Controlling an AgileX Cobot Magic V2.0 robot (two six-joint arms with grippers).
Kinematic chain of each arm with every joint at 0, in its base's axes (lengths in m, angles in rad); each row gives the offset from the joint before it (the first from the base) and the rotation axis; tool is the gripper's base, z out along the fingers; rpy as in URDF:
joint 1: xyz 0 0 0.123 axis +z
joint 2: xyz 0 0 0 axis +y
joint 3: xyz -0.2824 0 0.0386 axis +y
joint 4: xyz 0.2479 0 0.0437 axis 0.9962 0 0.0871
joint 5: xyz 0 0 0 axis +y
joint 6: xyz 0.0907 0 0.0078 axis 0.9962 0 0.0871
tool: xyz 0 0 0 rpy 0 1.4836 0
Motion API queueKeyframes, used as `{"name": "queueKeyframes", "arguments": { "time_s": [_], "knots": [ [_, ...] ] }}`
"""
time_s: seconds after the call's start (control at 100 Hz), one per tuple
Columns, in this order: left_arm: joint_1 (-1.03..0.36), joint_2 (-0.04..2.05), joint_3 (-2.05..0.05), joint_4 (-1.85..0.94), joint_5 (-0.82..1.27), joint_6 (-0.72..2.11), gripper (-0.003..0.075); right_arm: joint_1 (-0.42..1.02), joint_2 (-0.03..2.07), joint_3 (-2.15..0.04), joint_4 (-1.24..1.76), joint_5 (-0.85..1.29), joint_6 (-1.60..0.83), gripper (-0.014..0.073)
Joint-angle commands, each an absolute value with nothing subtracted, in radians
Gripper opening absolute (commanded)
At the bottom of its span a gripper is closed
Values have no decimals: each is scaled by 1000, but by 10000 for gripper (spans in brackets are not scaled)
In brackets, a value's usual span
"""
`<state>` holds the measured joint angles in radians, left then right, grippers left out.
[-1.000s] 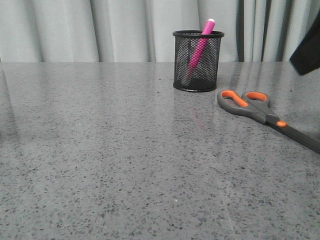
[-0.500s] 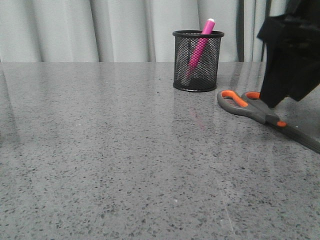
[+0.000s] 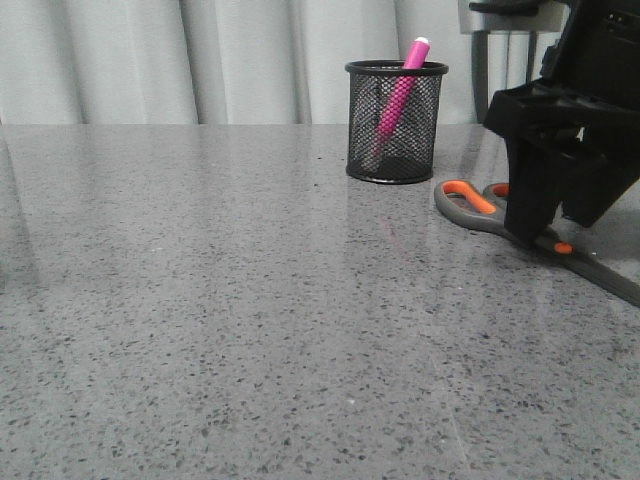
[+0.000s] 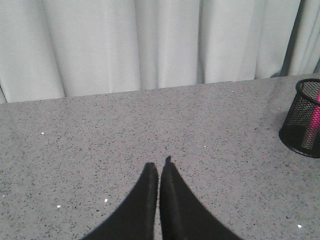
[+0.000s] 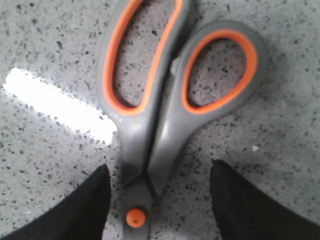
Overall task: Put pen and scissors into bin
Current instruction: 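Lower the right gripper and grasp the scissors by the blades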
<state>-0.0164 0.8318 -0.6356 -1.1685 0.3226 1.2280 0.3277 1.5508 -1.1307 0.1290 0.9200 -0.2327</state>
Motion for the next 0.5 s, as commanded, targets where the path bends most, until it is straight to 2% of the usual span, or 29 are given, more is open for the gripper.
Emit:
{"name": "queueKeyframes", "arguments": {
  "time_s": [0.0, 0.49],
  "knots": [
    [-14, 822, -666, -1201, 299, 1219, -19, 337, 1529, -1162, 116, 901, -231, 402],
    [-14, 822, -666, -1201, 299, 1219, -19, 409, 1553, -1162, 0, 853, -161, 389]
  ]
}}
